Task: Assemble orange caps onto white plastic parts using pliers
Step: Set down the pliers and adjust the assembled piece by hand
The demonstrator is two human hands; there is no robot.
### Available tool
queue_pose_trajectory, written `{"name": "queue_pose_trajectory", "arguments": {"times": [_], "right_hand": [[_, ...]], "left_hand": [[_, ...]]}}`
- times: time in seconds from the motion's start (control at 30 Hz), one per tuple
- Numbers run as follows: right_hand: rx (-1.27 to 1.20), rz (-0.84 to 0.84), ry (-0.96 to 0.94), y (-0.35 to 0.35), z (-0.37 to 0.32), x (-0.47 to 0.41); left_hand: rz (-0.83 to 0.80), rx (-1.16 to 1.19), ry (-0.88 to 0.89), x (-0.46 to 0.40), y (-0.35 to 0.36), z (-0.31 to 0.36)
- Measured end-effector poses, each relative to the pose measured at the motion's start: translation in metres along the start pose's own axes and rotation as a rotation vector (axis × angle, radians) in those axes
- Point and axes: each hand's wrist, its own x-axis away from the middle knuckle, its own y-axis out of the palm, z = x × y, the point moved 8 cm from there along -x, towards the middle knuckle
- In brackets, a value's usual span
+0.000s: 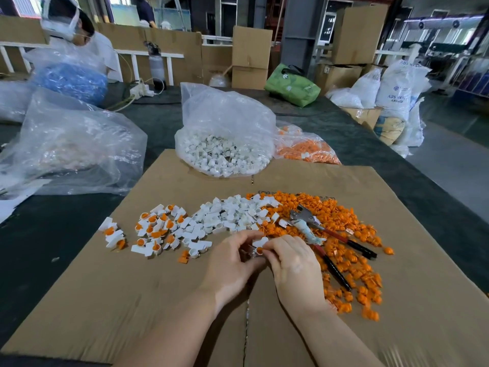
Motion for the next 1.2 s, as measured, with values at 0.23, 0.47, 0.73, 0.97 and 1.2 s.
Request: {"name": "queue_pose_trajectory", "arguments": {"times": [0.23,0.47,0.73,0.97,1.2], "right_hand": [[-0.023,0.008,0.001,-0.004,-0.001,0.002],[-0.06,-0.026,-0.033,-0.002,-0.004,0.002],[-0.055,-0.038,-0.06,0.0,-0.007,0.0],[-0.052,-0.053,-0.054,0.001,-0.007,0.0],[-0.137,0.056,0.091,-0.006,0.01,0.002]], "left_hand": [[0.032,-0.079,0.05,0.001,-0.003,0.004],[0.018,-0.082,0.058,0.001,-0.001,0.006],[-0.038,-0.128,0.08,0.001,0.003,0.01],[-0.052,-0.171,0.091,0.003,0.004,0.011],[-0.002,-0.116,0.024,0.003,-0.001,0.006]]}}
